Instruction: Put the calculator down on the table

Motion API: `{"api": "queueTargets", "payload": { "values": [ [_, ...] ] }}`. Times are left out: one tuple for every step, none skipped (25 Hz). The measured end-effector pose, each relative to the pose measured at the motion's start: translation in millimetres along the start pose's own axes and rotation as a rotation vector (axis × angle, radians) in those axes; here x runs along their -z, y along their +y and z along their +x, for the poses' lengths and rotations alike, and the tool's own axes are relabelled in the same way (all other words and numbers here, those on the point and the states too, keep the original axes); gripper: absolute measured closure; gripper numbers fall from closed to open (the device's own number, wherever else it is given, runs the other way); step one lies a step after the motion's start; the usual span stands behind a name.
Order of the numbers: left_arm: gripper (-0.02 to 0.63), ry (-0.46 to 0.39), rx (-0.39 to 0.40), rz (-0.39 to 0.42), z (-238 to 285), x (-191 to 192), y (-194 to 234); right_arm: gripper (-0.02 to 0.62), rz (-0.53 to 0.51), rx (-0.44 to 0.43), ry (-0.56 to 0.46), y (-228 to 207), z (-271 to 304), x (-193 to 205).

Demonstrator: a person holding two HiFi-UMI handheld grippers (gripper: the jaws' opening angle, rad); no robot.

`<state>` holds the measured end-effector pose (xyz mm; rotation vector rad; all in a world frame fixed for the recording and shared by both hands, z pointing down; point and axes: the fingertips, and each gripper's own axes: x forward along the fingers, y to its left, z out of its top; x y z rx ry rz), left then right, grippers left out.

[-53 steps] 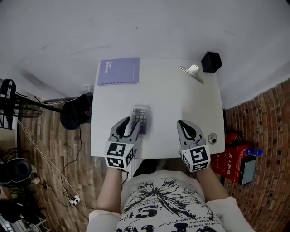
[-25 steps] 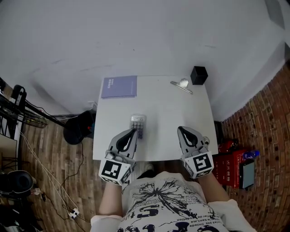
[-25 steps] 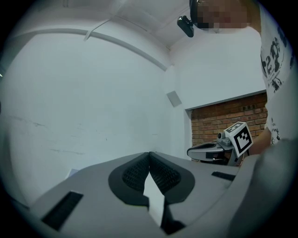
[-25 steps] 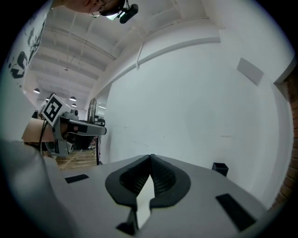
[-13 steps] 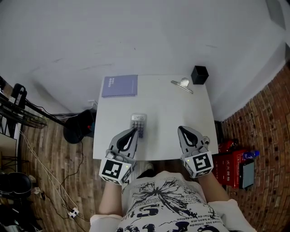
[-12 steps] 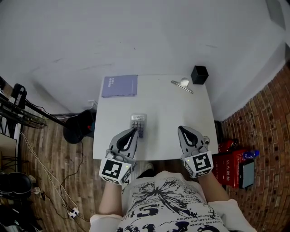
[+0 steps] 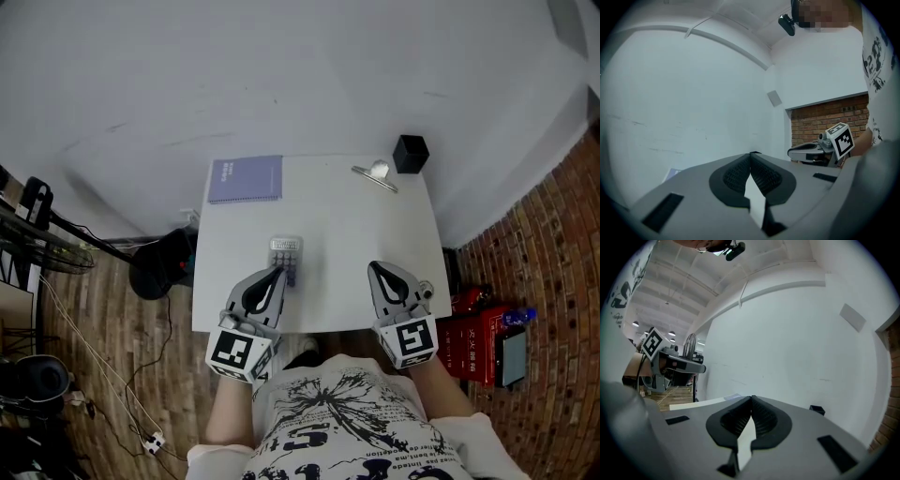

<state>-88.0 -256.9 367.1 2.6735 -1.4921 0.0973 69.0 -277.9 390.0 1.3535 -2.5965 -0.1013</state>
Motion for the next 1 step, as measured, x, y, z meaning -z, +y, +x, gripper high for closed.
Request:
{"api": "queueTargets", "payload": {
  "values": [
    [0.592, -0.001, 0.000, -0.002, 0.2, 0.6, 0.5, 0.581, -0.010, 0.004, 0.001, -0.2, 0.1, 0.2]
  ]
}}
